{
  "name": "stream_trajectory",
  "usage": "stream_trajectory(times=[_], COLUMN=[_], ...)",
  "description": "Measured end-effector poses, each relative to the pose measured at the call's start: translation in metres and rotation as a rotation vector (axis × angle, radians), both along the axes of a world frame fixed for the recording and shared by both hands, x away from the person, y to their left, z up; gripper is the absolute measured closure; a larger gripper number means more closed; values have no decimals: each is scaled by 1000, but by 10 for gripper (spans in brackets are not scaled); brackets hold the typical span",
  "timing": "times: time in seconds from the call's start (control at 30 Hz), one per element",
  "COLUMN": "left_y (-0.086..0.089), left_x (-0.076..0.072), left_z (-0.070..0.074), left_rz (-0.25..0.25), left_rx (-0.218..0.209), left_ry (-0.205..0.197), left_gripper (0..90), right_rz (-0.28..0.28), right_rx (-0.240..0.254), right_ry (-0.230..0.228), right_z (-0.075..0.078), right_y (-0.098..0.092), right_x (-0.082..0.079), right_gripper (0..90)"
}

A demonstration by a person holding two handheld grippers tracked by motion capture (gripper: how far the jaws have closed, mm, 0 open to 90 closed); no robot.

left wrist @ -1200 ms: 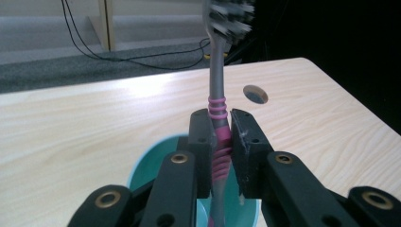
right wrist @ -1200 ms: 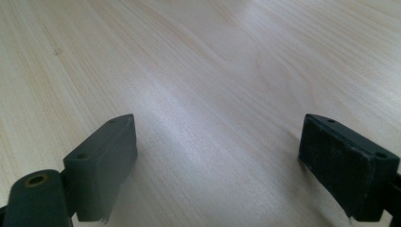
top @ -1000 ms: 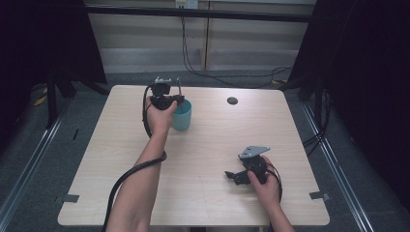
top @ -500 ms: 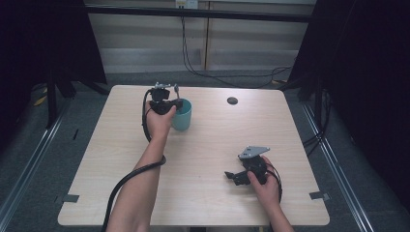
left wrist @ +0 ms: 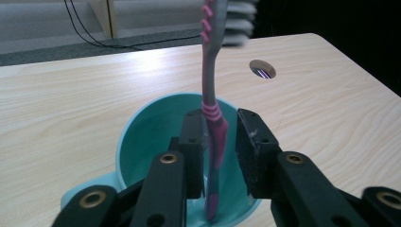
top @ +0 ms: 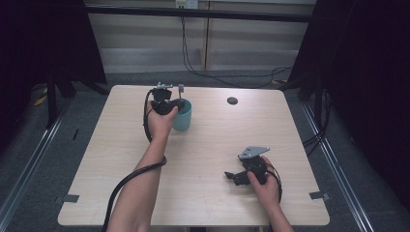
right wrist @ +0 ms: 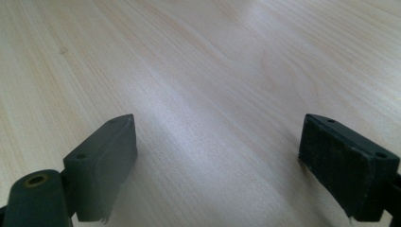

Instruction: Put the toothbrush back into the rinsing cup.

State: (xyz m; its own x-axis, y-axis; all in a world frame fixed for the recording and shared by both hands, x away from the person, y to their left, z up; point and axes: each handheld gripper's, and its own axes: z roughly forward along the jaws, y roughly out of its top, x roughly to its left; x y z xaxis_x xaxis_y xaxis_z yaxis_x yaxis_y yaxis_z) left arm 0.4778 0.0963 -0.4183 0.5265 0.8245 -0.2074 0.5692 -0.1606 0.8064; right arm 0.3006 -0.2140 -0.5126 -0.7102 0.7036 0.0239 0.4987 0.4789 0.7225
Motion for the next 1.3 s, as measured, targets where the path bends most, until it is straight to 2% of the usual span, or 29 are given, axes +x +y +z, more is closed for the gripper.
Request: stream_trajectory(times=[0.33, 0.57, 0.63, 0.73, 0.8, 1.2, 1.3], left_y=[3, 5, 6, 9, 11, 19, 21], left_x=[-6, -11, -13, -16, -18, -29, -31], left_z=[6, 11, 12, 13, 14, 14, 13], left_rz=[4, 4, 0, -2, -4, -28, -37], left_rx=[9, 3, 17, 6, 17, -7, -16], left_ry=[-18, -27, -33, -28, -29, -24, -35], left_gripper=[632, 535, 513, 473, 450, 385, 364], right_rz=[2, 2, 2, -1, -1, -2, -1], right_rx=[0, 0, 0, 0, 0, 1, 1], right_ry=[-1, -3, -2, 1, 1, 2, 2], right_z=[0, 0, 0, 0, 0, 0, 0], right_y=[0, 0, 0, 0, 1, 0, 0], right_x=[0, 0, 0, -1, -1, -1, 0], right_gripper=[118, 117, 117, 117, 117, 117, 117])
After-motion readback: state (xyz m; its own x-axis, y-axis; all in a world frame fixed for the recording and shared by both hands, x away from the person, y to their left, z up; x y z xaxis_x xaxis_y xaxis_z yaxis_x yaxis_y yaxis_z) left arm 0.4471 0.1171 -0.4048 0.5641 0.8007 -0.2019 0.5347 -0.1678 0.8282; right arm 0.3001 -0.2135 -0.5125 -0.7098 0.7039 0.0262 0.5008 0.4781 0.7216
